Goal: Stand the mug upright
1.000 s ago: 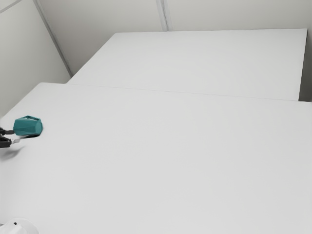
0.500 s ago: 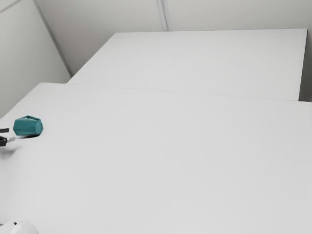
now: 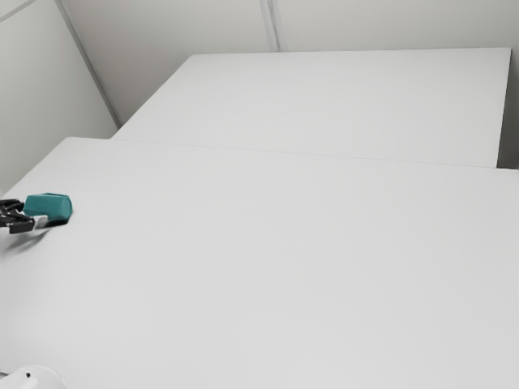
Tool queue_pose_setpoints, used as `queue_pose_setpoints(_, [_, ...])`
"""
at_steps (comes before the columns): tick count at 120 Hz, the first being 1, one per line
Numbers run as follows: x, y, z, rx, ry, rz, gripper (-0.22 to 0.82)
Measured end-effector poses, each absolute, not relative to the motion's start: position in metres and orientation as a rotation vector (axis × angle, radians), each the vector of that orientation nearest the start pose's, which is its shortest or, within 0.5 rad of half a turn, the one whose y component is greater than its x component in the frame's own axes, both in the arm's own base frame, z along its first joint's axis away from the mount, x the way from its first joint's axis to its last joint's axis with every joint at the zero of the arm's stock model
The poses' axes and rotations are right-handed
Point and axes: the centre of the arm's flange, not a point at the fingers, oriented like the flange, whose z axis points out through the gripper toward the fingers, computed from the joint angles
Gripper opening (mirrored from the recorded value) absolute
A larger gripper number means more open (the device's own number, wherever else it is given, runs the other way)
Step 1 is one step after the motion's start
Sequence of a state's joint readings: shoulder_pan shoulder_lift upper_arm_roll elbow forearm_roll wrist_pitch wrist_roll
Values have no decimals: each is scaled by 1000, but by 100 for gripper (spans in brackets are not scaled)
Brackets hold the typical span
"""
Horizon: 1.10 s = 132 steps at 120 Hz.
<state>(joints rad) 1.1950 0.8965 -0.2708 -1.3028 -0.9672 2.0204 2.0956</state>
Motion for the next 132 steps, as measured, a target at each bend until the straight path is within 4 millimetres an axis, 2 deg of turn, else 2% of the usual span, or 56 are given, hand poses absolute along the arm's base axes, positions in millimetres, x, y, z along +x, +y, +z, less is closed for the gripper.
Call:
queue_pose_setpoints(19, [445,599,235,-2798,764,-1647,12])
queue_pose_setpoints(36, [447,600,238,-2794,761,-1643,-5])
queue_pose_setpoints(54, [454,601,251,-2769,782,-1620,-12])
queue_pose_setpoints(75, [461,599,267,-2754,819,-1571,-16])
queue_pose_setpoints(84, [463,598,280,-2744,830,-1544,-17])
queue_pose_setpoints(95, [472,590,305,-2721,869,-1496,-17])
queue_pose_setpoints(103, [479,577,327,-2714,907,-1443,-16])
queue_pose_setpoints(111, [484,552,344,-2731,936,-1377,-17])
queue_pose_setpoints(116, [492,527,351,-2749,955,-1323,-17])
queue_pose_setpoints(132, [533,446,374,-2765,984,-1152,-18])
